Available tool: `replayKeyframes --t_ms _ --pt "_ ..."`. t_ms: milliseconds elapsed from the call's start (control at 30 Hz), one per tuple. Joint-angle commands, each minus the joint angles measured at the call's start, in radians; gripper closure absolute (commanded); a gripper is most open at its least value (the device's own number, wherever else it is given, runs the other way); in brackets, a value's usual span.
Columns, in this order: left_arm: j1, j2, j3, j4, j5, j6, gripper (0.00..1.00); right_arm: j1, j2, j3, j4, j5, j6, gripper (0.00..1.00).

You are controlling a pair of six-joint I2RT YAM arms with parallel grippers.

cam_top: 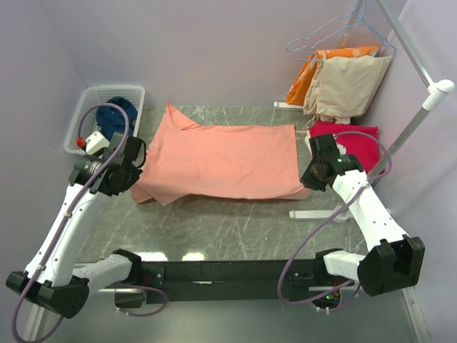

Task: Fold and stack the t-shirts
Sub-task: Flatten the tshirt out

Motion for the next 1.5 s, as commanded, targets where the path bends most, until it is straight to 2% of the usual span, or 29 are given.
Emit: replayKeyframes --t_ms 0,167,400,733,900,1000,1033,1133,1467 --pt "-0.001 0.039 0.098 0.009 -0.139 0.036 0.99 -0.016 0.028 0.103 0.026 0.065 -0.01 1.0" --pt "0.002 0.102 0.175 0.049 -0.166 0.073 0.99 -0.02 0.051 0.175 0.053 0.085 -0.05 1.0" --pt "0.061 0.151 0.234 0.139 -0.16 0.162 0.99 -0.025 0.079 0.267 0.068 0.104 -0.093 1.0" --pt "0.072 0.11 0.133 0.161 -0.073 0.211 0.99 -0.026 0.024 0.16 0.061 0.073 -0.085 1.0" --pt "0.072 0.091 0.076 0.156 -0.025 0.211 0.99 -0.019 0.083 0.062 0.093 -0.123 -0.117 1.0" --pt "0.072 0.078 0.04 0.167 -0.005 0.211 0.99 0.01 0.134 0.001 0.16 -0.197 -0.102 0.83" --pt "0.071 0.078 0.034 0.167 -0.002 0.21 0.99 0.015 0.143 -0.009 0.197 -0.201 -0.09 0.74" --pt "0.071 0.078 0.023 0.165 0.007 0.21 0.99 0.017 0.194 -0.01 0.265 -0.229 -0.088 0.64" --pt "0.071 0.078 0.014 0.17 0.021 0.207 0.99 0.04 0.537 0.218 0.289 -0.206 -0.123 0.64"
